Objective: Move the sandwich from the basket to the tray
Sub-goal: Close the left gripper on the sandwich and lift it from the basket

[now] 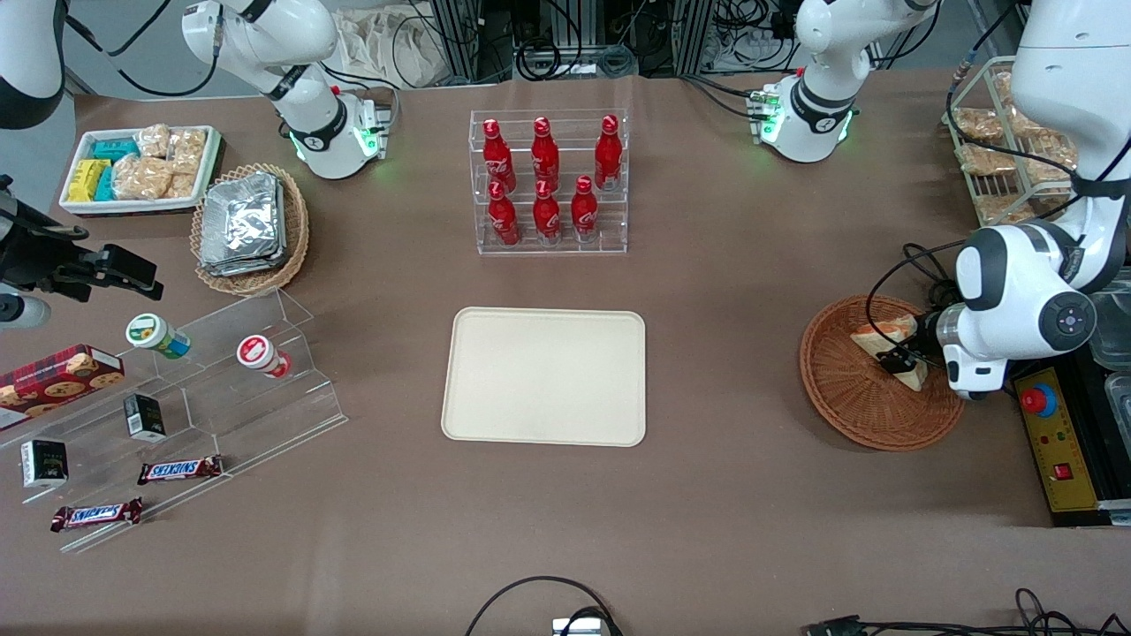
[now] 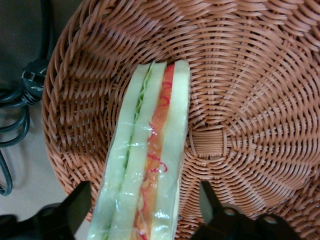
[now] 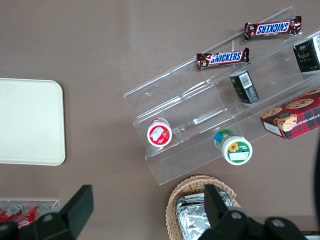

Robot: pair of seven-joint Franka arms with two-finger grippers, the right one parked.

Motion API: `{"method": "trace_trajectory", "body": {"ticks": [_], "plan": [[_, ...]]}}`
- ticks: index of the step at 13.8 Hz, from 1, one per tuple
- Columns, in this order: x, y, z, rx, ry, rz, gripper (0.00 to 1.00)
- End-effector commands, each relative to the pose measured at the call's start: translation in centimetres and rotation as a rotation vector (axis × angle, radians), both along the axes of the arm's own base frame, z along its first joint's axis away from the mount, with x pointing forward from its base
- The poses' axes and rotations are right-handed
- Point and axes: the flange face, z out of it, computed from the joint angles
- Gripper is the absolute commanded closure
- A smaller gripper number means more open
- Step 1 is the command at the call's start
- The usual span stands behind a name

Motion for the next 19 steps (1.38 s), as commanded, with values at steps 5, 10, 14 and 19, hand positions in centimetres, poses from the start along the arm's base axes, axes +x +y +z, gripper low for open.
{"method": "trace_trajectory", "body": {"ticks": [5,10,14,19], "plan": [[1.1,0.4,6.0,0.047,-0.108,-0.010,1.00],[3.9,-2.5,15.9,0.038,-0.127,-0.174,1.00],[7.1,-6.8,22.8,0.008,-0.140,-0.319,1.00],[8.3,-18.6,26.7,-0.023,-0.205,-0.507,1.00]]}}
